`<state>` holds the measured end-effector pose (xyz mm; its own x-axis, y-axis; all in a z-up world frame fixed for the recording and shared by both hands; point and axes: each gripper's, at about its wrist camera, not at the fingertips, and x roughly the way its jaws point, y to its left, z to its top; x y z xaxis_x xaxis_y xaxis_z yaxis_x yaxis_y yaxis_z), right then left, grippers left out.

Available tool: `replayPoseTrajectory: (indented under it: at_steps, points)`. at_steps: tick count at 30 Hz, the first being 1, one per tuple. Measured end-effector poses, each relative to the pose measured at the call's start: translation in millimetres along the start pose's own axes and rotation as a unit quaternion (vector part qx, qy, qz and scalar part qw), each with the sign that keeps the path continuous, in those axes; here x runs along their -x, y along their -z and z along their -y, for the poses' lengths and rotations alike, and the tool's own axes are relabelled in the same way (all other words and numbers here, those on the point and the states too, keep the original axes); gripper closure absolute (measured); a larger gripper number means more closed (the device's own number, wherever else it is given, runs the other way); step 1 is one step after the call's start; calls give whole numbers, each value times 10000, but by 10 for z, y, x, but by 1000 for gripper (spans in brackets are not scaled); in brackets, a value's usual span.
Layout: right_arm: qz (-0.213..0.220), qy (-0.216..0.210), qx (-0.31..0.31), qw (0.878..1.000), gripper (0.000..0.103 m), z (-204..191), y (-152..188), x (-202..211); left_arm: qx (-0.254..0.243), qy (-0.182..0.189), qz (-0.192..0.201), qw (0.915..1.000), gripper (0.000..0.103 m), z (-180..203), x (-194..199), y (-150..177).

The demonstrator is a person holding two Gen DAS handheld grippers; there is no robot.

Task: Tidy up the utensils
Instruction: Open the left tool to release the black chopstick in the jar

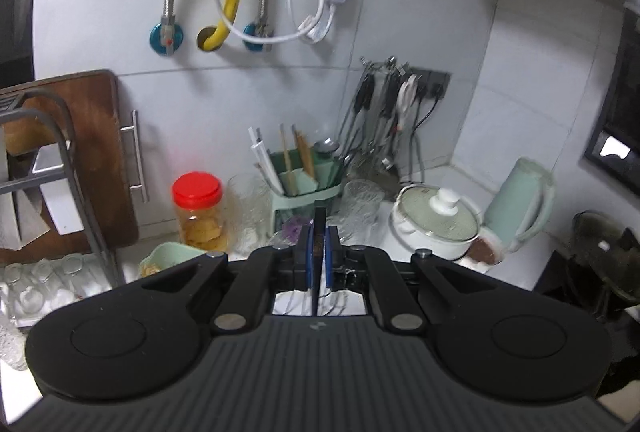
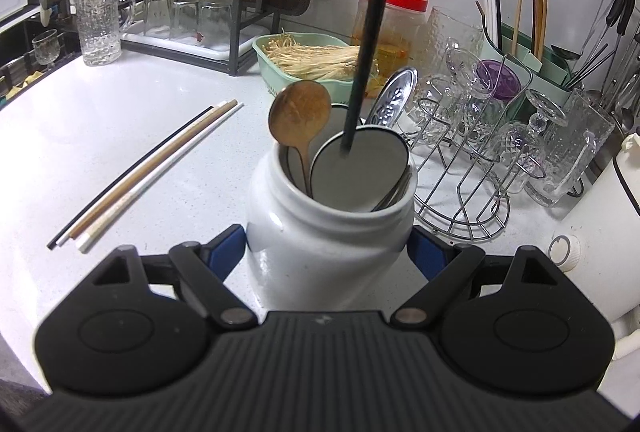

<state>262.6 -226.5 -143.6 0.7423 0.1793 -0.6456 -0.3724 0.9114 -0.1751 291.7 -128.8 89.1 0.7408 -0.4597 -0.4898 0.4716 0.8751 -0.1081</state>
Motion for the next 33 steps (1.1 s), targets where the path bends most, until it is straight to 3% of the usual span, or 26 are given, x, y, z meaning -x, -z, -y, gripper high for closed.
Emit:
replayPoseTrajectory:
  at_steps: [6,10,20,29,33]
  points:
    - [7,4,37,10000,13,-3,1,1,233,27,-342,9991,97,-84,-197,159]
    - [6,9,41,10000,13,-7,0,1,477,162,-791,9956,97,-113,-347,200]
    - [-23,28,-20,10000,13,-3,-7,-5,971,437,-1990,9742,97,-203,-745,307]
    - [-60,62,-60,9999,13,-11,-21,-12,1121,532,-2246,9665,97,-231,-910,415]
    - [-57,61,-53,10000,13,-9,-16,-11,1132,478,-2137,9692,97,-276,-887,400]
